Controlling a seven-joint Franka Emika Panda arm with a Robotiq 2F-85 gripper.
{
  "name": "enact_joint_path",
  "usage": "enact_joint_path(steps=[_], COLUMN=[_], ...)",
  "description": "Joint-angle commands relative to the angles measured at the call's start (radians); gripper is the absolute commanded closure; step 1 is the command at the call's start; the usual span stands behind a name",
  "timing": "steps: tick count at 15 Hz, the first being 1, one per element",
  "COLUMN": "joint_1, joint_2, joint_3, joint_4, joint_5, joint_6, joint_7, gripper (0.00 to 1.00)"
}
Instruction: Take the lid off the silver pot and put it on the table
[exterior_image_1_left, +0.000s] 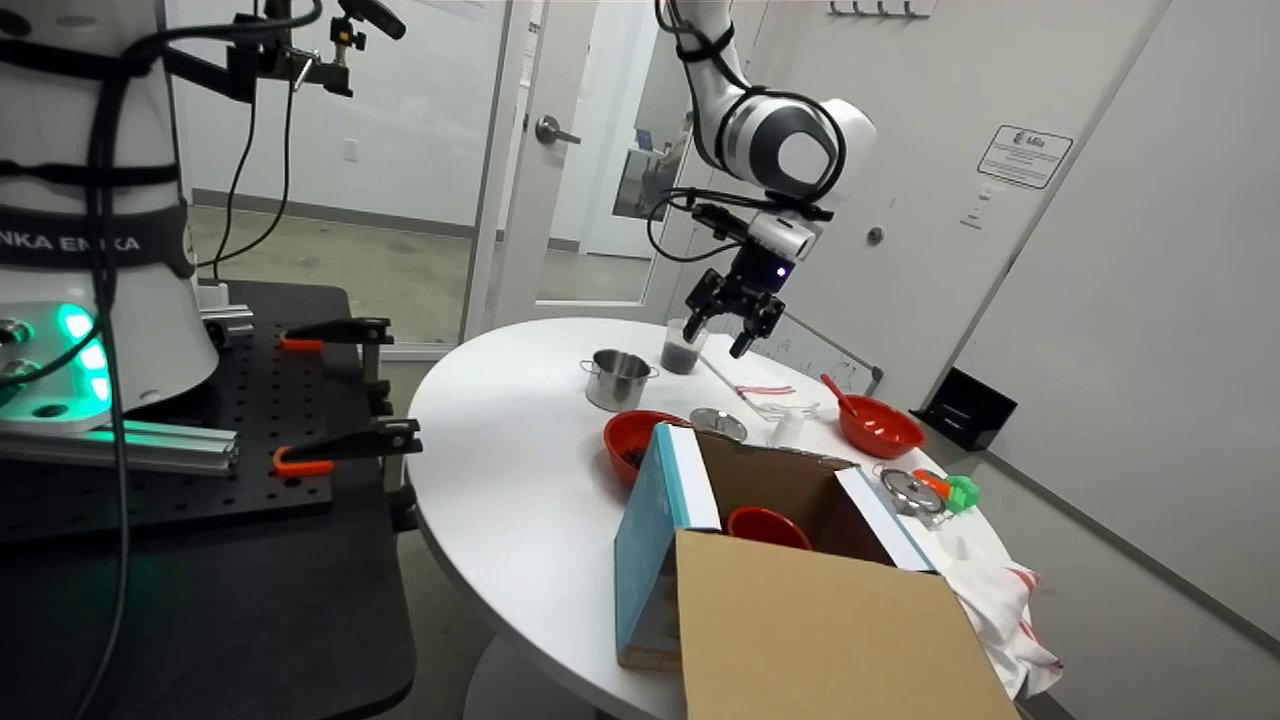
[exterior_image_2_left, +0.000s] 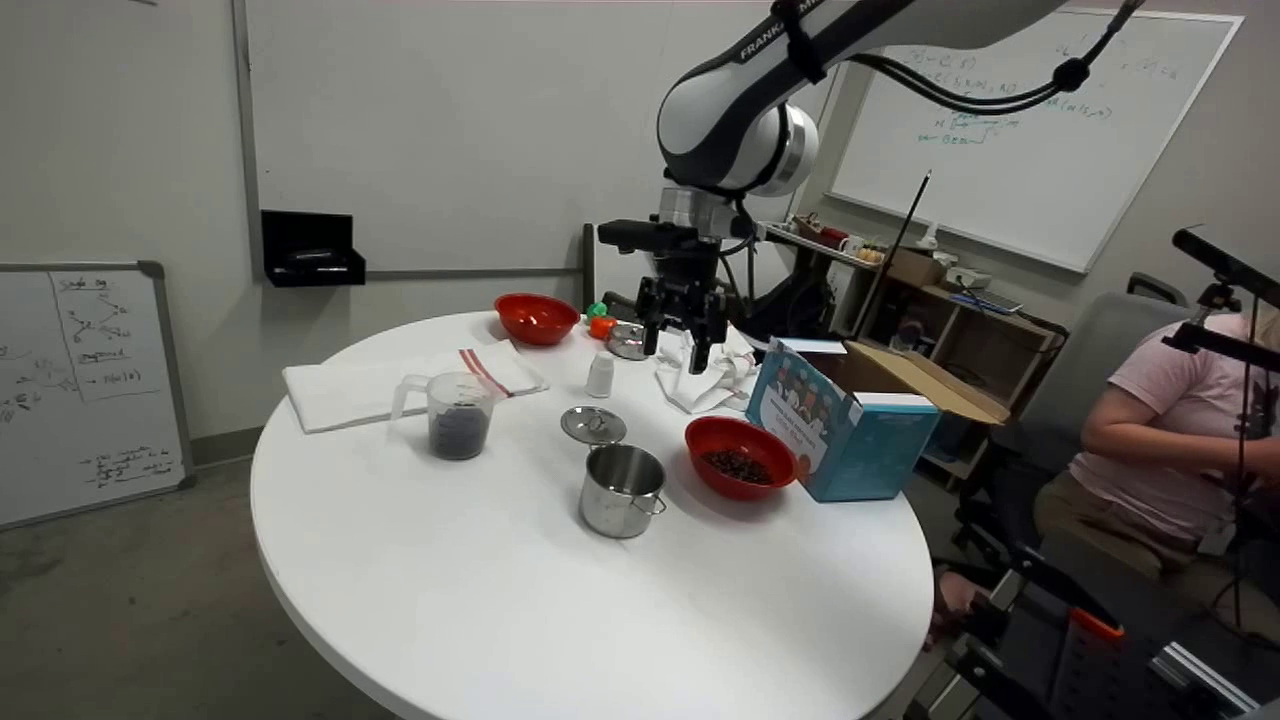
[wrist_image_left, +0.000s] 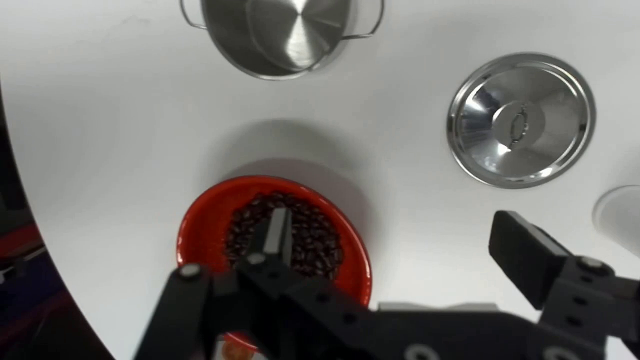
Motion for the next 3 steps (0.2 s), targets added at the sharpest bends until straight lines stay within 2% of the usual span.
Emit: enact_joint_path(steps=[1,3], joint_1=[-0.002,-0.002], joint_2=[-0.028,-0.076], joint_3=[0.003,0.006], joint_4=[-0.045,-0.122], joint_5=[-0.001,-0.001], joint_6=[0.008,0.028], joint_7=[-0.007,-0.018], gripper=[0.00,0.00])
